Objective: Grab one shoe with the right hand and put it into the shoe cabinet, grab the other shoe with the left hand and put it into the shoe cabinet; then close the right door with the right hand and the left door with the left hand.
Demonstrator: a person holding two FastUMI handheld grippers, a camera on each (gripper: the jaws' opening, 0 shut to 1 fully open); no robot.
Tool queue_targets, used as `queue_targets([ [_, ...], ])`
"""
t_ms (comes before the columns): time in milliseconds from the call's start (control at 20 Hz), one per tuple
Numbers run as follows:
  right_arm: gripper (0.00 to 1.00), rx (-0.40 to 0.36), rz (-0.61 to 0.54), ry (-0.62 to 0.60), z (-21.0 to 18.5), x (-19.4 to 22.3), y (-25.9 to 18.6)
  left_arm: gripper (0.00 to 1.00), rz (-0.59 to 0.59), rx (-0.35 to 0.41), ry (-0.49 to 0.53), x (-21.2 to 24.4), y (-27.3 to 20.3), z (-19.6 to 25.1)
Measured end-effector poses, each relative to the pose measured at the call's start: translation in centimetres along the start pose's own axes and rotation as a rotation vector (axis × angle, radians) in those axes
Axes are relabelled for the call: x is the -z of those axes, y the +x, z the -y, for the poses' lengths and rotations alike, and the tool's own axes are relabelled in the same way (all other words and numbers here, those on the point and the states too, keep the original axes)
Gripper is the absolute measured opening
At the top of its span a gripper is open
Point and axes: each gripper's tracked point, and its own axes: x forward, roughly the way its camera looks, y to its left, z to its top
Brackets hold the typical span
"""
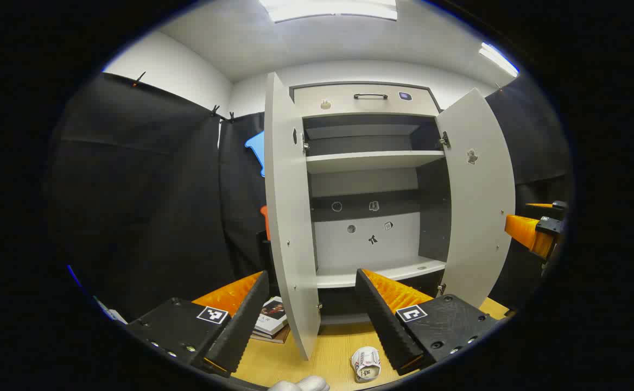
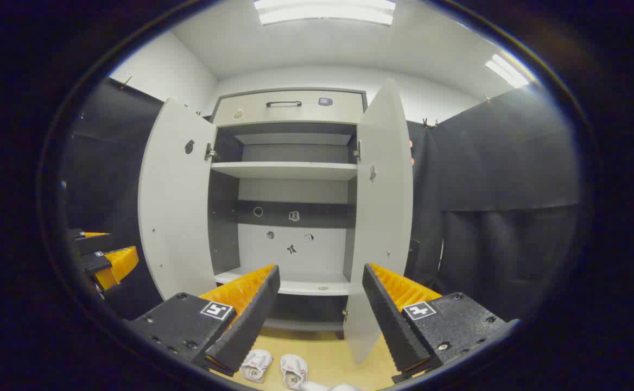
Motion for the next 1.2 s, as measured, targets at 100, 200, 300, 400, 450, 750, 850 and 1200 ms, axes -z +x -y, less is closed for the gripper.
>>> queue_targets([
  [100,0.99,0.003,-0.003,-0.001,-0.1,0.1,0.3,0.96,-0.001,0.006,-0.002,0.0,0.1,0.2],
  [200,0.99,0.003,-0.006,-0.001,0.0,0.1,0.4,0.96,-0.003,0.006,0.004,0.1,0.2,0.2],
  [300,0.99,0.004,-0.006,-0.003,0.0,0.2,0.6,0.96,-0.005,0.003,0.006,0.1,0.4,0.1],
  [400,0.99,0.006,-0.007,-0.002,-0.1,0.3,0.8,0.96,-0.004,0.002,0.007,0.2,0.5,0.1],
  [450,0.99,0.006,-0.010,-0.004,-0.1,0.4,0.8,0.96,-0.005,0.002,0.009,0.1,0.6,0.1],
  [750,0.99,0.008,-0.030,-0.011,-0.1,1.5,1.5,0.96,-0.011,0.003,0.016,0.5,0.9,0.2],
  [850,0.99,0.006,-0.039,-0.015,-0.3,2.0,1.7,0.96,-0.011,0.001,0.017,0.5,0.9,0.3],
  [1200,0.99,-0.017,-0.129,-0.038,-0.8,8.4,1.0,0.96,-0.022,0.001,0.027,1.4,0.8,0.4],
])
